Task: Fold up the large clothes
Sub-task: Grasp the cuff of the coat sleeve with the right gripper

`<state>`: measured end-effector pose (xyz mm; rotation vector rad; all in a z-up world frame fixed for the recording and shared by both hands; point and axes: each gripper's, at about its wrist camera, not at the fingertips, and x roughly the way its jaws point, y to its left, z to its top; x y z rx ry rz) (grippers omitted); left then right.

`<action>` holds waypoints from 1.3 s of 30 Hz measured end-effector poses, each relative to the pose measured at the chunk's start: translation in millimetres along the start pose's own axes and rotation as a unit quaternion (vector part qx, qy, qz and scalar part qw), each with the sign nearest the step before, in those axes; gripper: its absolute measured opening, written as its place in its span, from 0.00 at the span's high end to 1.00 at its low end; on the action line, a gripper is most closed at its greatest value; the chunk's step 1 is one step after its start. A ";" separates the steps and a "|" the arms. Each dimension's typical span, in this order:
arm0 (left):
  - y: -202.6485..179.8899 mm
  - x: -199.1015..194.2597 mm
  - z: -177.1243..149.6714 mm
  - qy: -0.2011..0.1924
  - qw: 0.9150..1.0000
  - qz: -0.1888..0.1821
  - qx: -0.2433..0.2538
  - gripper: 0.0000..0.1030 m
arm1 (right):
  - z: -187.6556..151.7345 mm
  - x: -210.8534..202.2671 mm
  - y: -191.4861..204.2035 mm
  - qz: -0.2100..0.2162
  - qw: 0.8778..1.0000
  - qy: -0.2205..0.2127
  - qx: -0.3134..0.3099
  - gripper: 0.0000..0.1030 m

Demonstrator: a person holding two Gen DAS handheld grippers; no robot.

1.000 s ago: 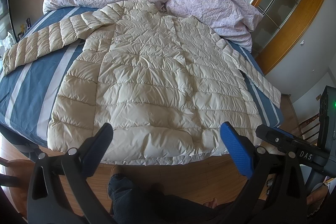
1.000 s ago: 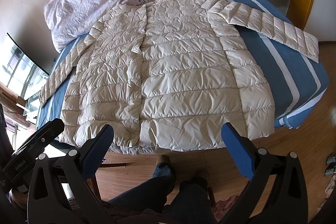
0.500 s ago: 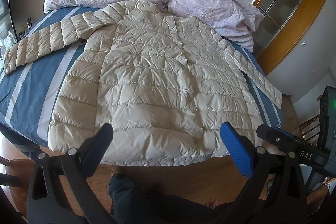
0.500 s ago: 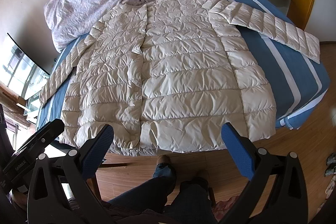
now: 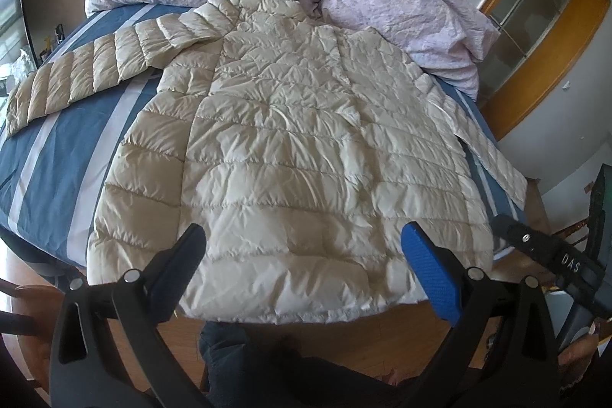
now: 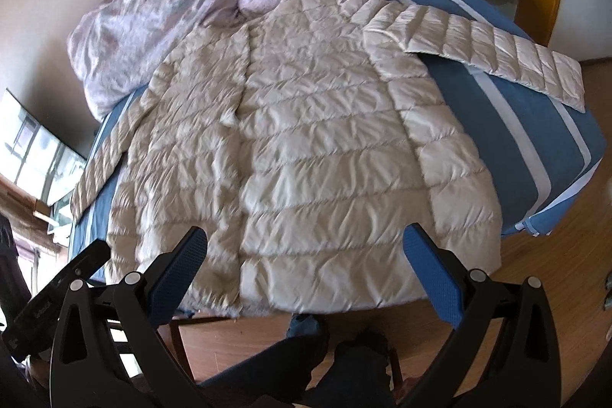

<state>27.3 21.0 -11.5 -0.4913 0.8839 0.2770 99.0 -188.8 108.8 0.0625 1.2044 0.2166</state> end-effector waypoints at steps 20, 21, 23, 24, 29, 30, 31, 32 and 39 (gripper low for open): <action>-2.6 82.9 58.3 0.048 0.995 0.091 0.011 0.02 | 131.1 47.5 -258.8 -0.155 0.960 -0.015 0.234 0.03; -3.7 85.8 58.9 0.052 0.994 0.094 0.013 0.02 | 136.5 48.8 -276.2 -0.172 0.954 -0.013 0.244 0.06; -6.1 90.8 59.5 0.059 0.993 0.100 0.017 0.02 | 144.6 50.8 -303.5 -0.193 0.946 -0.010 0.262 0.16; -6.8 92.7 59.7 0.062 0.993 0.101 0.017 0.02 | 147.4 50.6 -319.4 -0.204 0.940 -0.009 0.275 0.18; -6.8 97.1 60.0 0.071 0.991 0.111 0.015 0.02 | 150.5 51.0 -373.5 -0.223 0.915 -0.004 0.336 0.30; -6.0 97.3 60.3 0.071 0.991 0.113 0.014 0.02 | 150.2 54.8 -381.4 -0.219 0.911 0.001 0.349 0.33; -4.2 97.2 60.5 0.071 0.991 0.116 0.011 0.02 | 149.1 57.0 -388.1 -0.214 0.909 0.005 0.358 0.37; -2.8 97.2 60.8 0.072 0.990 0.118 0.008 0.02 | 147.8 59.2 -393.5 -0.210 0.907 0.009 0.365 0.43; 8.5 96.8 64.6 0.072 0.989 0.128 -0.011 0.02 | 137.8 55.5 -402.7 -0.200 0.909 0.000 0.366 0.68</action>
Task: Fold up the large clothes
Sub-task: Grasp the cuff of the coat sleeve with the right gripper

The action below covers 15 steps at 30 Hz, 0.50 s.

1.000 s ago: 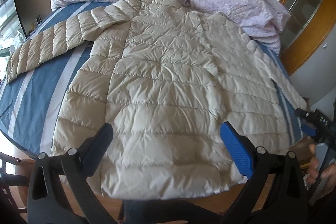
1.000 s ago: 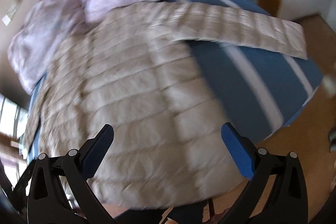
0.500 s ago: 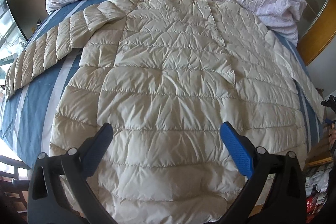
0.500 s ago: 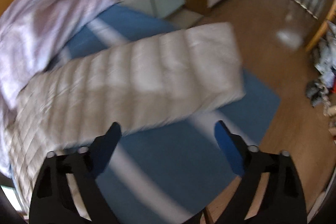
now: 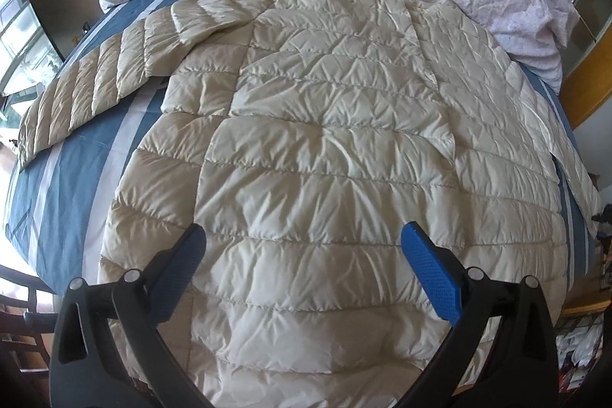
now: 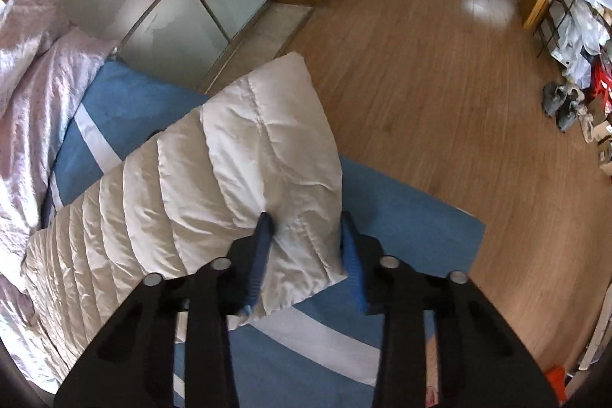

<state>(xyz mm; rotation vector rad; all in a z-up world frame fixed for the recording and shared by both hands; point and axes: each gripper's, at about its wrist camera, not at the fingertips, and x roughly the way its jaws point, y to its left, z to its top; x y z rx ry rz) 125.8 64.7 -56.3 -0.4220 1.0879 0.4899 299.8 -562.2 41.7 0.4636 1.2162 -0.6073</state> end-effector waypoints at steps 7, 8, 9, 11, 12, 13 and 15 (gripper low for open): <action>3.7 0.8 6.9 -0.006 1.000 -0.003 0.003 0.02 | -4.0 -5.3 17.7 -0.007 0.999 -0.014 -0.031 0.93; 4.8 0.8 8.1 -0.008 1.000 -0.003 0.003 0.02 | -4.0 -10.2 22.6 -0.012 0.999 -0.022 -0.038 0.93; 6.4 0.5 9.6 -0.011 1.000 -0.002 0.003 0.02 | -2.8 -13.4 27.2 -0.015 0.999 -0.028 -0.043 0.93; 11.7 -1.1 12.9 -0.019 1.000 -0.001 0.005 0.02 | -3.2 -26.8 44.5 -0.019 0.996 -0.050 -0.065 0.94; 15.1 -2.2 14.6 -0.026 1.000 -0.004 0.005 0.02 | -5.4 -33.4 56.0 -0.017 0.995 -0.059 -0.078 0.94; 17.5 -3.1 16.0 -0.030 1.000 -0.006 0.006 0.02 | -7.7 -39.1 66.6 -0.013 0.994 -0.065 -0.089 0.94; 25.3 -4.8 20.1 -0.040 0.999 -0.003 0.010 0.02 | -15.6 -51.8 91.7 0.003 0.991 -0.075 -0.113 0.94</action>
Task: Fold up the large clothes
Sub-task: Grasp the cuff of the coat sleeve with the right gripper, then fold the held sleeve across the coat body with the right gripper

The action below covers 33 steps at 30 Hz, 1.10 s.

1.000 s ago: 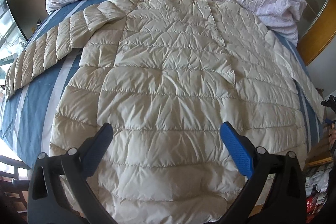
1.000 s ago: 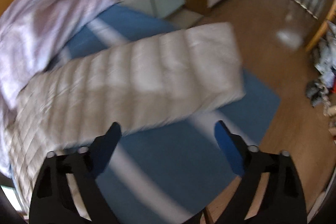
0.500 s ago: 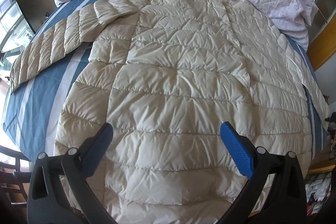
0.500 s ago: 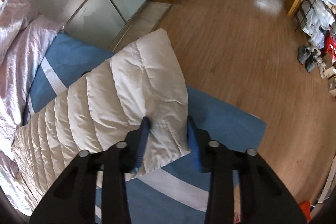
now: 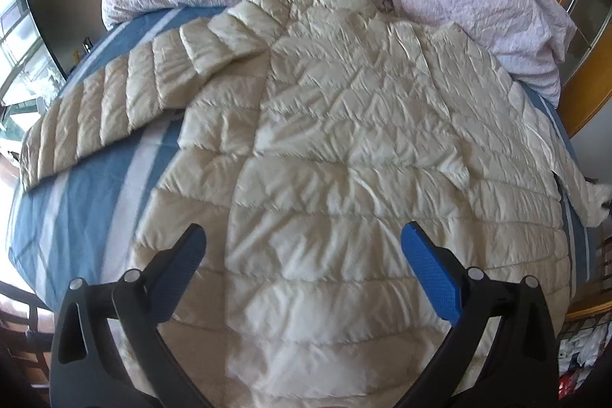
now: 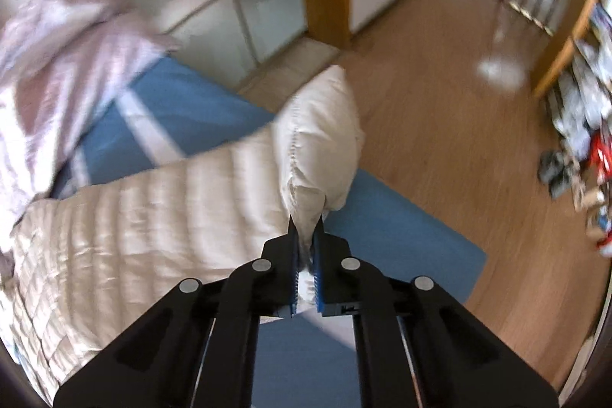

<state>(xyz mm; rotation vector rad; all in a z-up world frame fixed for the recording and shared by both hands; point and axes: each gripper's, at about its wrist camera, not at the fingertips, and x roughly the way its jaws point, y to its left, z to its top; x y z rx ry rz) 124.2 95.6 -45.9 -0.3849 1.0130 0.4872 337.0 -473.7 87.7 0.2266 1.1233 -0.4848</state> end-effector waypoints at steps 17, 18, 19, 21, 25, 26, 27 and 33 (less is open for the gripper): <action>94.6 1.7 27.3 -0.018 0.999 -0.001 -0.046 0.02 | -117.4 -50.5 313.4 0.163 0.964 0.043 -0.206 0.94; 100.2 1.9 28.2 -0.017 0.999 -0.001 -0.048 0.02 | -130.2 -49.9 332.2 0.169 0.960 0.050 -0.218 0.94; 104.9 2.0 28.7 -0.017 0.999 -0.001 -0.048 0.02 | -141.6 -49.3 346.5 0.174 0.957 0.057 -0.226 0.94; 116.4 2.3 29.5 -0.017 0.999 0.001 -0.050 0.02 | -161.6 -49.1 370.8 0.183 0.951 0.069 -0.239 0.94; 135.8 5.6 28.2 -0.011 0.998 -0.002 -0.060 0.02 | -203.6 -58.3 417.7 0.201 0.938 0.085 -0.269 0.94; 141.5 6.6 27.5 -0.009 0.998 -0.004 -0.063 0.02 | -214.9 -61.6 430.4 0.203 0.934 0.086 -0.280 0.94; 145.3 7.2 26.7 -0.009 0.998 -0.005 -0.064 0.02 | -219.3 -64.0 436.8 0.203 0.932 0.087 -0.288 0.94; 167.4 10.7 25.6 -0.007 0.997 -0.013 -0.080 0.02 | -255.4 -67.2 478.6 0.194 0.921 0.090 -0.326 0.94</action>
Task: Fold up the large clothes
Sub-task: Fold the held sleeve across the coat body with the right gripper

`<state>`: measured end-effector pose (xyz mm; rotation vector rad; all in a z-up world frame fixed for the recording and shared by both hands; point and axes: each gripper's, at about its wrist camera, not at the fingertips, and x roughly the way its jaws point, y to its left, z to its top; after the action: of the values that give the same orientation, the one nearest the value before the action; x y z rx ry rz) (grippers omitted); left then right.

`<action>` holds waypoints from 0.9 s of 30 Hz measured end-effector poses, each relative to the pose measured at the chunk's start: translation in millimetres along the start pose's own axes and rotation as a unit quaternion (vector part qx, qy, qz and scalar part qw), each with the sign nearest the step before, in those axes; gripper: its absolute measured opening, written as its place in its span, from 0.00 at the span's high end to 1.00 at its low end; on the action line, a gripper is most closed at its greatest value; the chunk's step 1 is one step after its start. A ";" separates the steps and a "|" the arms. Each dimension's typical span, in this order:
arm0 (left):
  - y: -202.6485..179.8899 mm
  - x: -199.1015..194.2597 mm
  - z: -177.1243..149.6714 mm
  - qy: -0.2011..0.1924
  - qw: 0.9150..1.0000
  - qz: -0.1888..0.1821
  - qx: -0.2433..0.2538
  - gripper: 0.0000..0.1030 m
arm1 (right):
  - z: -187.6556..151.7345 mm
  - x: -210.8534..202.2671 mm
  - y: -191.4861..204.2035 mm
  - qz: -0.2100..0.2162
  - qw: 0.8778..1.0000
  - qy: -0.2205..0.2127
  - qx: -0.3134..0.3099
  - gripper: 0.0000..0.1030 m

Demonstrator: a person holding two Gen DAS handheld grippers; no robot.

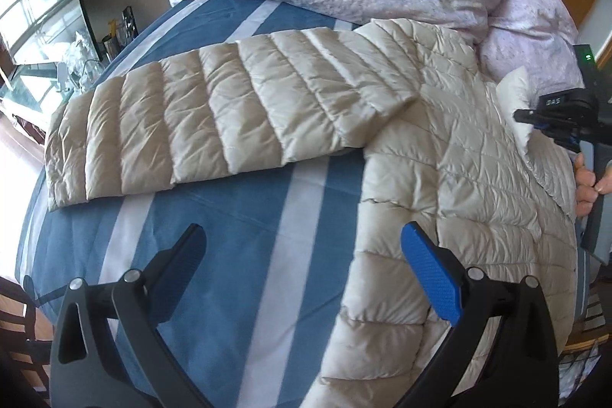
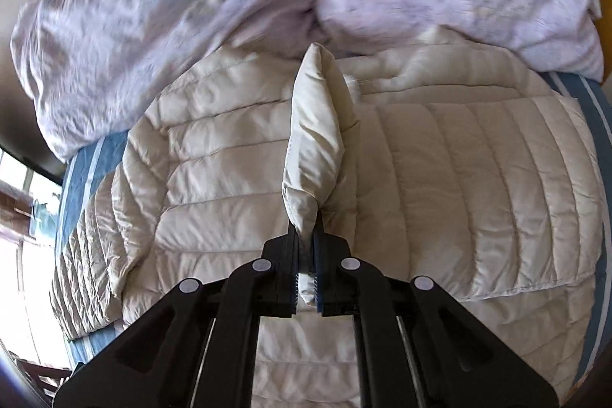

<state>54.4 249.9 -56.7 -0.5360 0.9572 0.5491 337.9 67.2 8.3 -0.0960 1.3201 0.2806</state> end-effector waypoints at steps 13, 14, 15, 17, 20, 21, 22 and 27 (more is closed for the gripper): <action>21.2 -2.6 7.0 -0.018 1.000 -0.006 -0.021 0.02 | 13.2 -36.8 5.0 0.060 0.996 -0.065 -0.002 0.54; 23.0 -3.1 7.9 -0.022 0.999 -0.005 -0.023 0.02 | 14.9 -33.0 -7.5 0.040 0.997 -0.065 0.014 0.55; 24.3 -3.9 8.0 -0.024 0.999 -0.004 -0.024 0.02 | 15.3 -26.9 -15.9 0.026 0.998 -0.058 0.027 0.56; 27.7 -5.9 8.9 -0.032 0.999 0.005 -0.025 0.02 | 13.0 -13.5 -29.6 0.007 0.998 -0.038 0.049 0.61; 36.2 -7.2 10.4 -0.039 0.999 0.014 -0.034 0.02 | 4.2 5.7 -34.4 -0.006 0.998 -0.013 0.058 0.61; 40.2 -8.0 11.1 -0.043 0.998 0.017 -0.039 0.02 | 2.5 7.4 -32.9 -0.007 0.998 -0.009 0.055 0.61; 42.9 -8.1 11.9 -0.045 0.998 0.019 -0.043 0.02 | 1.3 11.2 -29.0 -0.006 0.999 -0.005 0.050 0.61; 63.5 -7.1 15.2 -0.037 0.996 0.046 -0.064 0.02 | -2.1 32.0 -13.5 -0.033 0.999 0.016 0.024 0.60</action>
<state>19.1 305.3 -54.8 -0.5846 0.8830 0.7129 346.5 58.4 -24.3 -0.1032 1.3527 0.1917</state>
